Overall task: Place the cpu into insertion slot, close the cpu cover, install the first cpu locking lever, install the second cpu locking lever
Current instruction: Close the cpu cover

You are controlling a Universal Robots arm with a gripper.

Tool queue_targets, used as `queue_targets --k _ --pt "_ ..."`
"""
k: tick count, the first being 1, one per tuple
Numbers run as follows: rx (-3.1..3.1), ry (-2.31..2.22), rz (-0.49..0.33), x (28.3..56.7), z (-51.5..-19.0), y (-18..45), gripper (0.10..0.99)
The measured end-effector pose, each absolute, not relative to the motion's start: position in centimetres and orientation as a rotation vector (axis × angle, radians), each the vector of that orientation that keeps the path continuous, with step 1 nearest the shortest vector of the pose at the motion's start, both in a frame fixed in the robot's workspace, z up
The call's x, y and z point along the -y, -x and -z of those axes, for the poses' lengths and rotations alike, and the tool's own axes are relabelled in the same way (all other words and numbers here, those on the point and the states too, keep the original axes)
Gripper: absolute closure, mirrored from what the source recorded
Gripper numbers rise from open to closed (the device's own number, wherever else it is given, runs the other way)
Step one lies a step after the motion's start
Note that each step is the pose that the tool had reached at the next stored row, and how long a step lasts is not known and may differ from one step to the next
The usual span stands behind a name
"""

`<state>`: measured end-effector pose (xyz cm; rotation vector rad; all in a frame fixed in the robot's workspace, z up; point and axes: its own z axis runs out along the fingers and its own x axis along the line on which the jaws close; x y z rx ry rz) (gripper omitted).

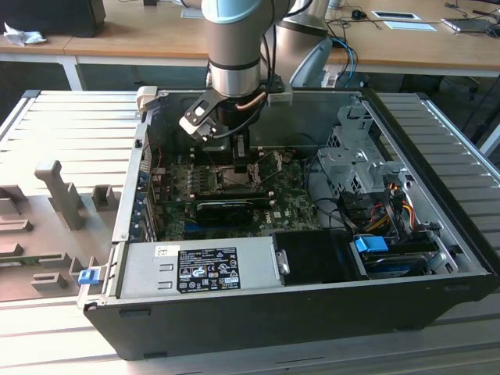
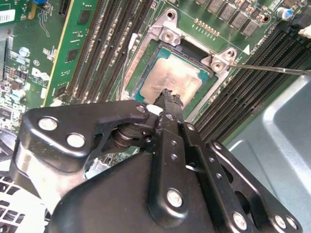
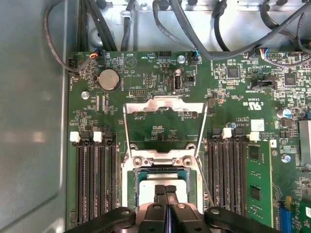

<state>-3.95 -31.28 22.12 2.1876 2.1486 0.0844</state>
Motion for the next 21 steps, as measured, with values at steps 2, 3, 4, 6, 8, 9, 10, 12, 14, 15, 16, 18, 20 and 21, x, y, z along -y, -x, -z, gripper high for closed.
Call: queue_targets --k 2,3,4,6,8,9,10,12,14,15,16,18,20,21 --pt "-2.149 -2.188 -0.085 31.27 -22.26 3.94 0.98" --pt "-2.149 -2.188 -0.084 31.28 -22.33 3.94 0.98" --pt "-2.149 -2.187 -0.084 31.28 -22.38 3.94 0.98" --pt "-2.149 -2.188 -0.084 31.28 -22.44 3.94 0.98" --pt "-2.149 -2.188 -0.085 31.27 -22.49 3.94 0.98" --pt "-2.149 -2.187 -0.085 31.27 -22.51 3.94 0.98" --pt "-2.149 -2.188 -0.084 31.28 -22.53 3.95 0.98" --pt "-2.149 -2.188 -0.084 31.27 -22.61 3.94 0.98" --pt "-2.149 -2.187 -0.084 31.27 -22.71 3.95 0.98" --pt "-2.149 -2.188 -0.084 31.27 -22.77 3.94 0.98" --pt "-2.149 -2.187 -0.084 31.26 -22.82 3.94 0.98" --pt "-2.149 -2.188 -0.084 31.26 -22.91 3.94 0.98" --pt "-2.149 -2.187 -0.084 31.26 -22.98 3.94 0.98" --pt "-2.149 -2.187 -0.085 31.26 -23.02 3.94 0.98"
